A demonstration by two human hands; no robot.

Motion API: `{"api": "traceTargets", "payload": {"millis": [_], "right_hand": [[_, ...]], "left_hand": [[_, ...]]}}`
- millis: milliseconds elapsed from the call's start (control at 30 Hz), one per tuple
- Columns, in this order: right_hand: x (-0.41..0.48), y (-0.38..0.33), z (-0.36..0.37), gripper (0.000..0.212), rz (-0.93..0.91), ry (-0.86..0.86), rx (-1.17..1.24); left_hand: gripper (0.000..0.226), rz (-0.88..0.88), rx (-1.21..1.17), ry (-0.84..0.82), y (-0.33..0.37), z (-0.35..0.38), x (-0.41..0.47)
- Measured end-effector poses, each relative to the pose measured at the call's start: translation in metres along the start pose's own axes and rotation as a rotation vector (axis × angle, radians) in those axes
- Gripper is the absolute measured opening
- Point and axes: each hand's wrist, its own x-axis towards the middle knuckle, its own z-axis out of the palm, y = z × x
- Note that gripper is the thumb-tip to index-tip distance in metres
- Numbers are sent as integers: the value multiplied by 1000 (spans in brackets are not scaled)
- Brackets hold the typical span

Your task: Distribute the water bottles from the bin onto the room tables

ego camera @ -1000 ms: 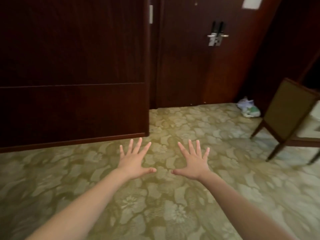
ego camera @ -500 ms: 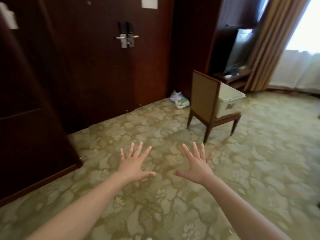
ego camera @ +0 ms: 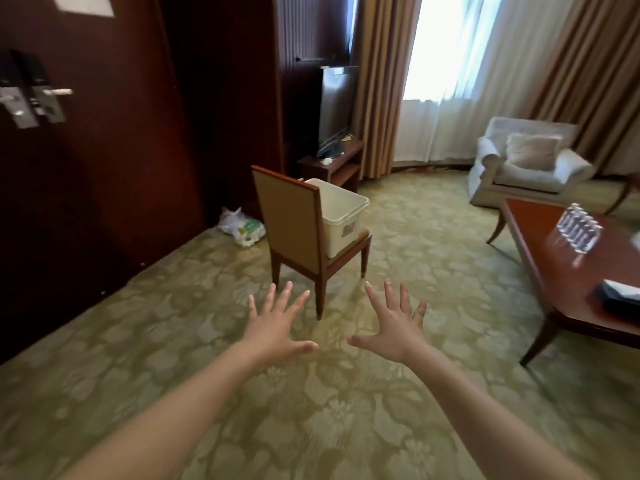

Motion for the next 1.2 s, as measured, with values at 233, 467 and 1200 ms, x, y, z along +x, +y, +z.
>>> {"api": "traceTargets", "payload": {"millis": [233,467,1200], "right_hand": [[130,61,-16,112,73,-7,6],[297,138,-66,111,58,-17,-14],[772,270,-129,112,-118,-126,-139]], "left_hand": [[107,79,35,-36,16,3,160],[106,56,56,-46,53,-21,346],[105,-93,48,-93,58,-44,812]]}}
